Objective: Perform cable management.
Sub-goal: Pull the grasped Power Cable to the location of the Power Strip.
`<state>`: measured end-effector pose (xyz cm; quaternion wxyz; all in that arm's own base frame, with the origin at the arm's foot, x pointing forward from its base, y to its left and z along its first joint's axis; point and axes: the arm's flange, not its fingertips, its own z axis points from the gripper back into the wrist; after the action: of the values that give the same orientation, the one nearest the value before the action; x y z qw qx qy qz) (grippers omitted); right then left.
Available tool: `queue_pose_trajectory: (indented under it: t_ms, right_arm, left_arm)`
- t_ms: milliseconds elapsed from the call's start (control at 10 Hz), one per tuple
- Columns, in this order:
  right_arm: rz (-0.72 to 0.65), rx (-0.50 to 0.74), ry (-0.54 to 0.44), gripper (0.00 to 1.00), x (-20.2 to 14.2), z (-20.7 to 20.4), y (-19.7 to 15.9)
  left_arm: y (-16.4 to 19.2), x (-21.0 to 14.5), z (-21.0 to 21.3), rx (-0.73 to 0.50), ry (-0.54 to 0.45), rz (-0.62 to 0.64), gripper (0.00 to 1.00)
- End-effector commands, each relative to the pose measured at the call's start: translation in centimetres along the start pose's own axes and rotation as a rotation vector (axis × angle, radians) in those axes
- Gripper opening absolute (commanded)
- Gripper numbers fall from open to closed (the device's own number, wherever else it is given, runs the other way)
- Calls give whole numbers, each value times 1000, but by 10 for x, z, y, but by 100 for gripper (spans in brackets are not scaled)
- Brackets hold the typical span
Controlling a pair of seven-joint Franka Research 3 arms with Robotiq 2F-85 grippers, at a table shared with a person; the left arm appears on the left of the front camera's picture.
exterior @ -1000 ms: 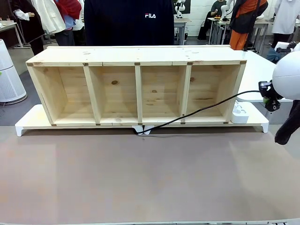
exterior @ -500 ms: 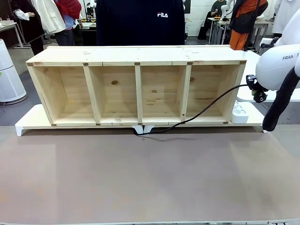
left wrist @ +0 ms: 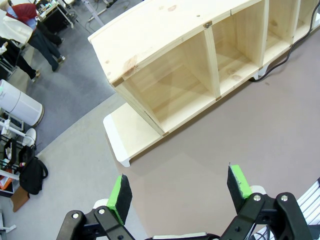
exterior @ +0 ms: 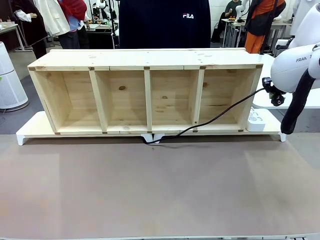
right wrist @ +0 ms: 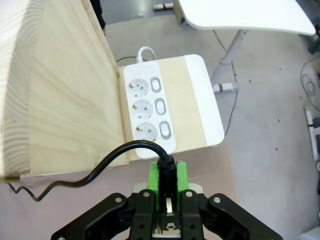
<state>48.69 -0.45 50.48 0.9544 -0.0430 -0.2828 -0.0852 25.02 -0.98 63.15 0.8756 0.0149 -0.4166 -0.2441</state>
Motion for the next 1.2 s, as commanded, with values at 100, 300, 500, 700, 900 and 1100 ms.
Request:
queue_pose_trajectory:
  t_ms: [100,300,500,700,900,1100]
  right_arm:
    - [-11,-24,6,16,22,-14,15]
    - [-8,-27,3,16,27,-14,18]
    - [-8,-28,8,16,32,-14,20]
    - [-14,-27,1,16,33,-13,22]
    - [10,-10,22,16,23,-11,10]
    - [10,-10,22,16,23,-11,10]
  left_arm:
    - [0,1,-2,2,-8,17,100]
    - [0,1,-2,2,-8,17,100]
    - [0,1,-2,2,-8,17,100]
    - [0,1,-2,2,-8,17,100]
    - [0,1,-2,2,-8,17,100]
    - [0,1,-2,2,-8,17,100]
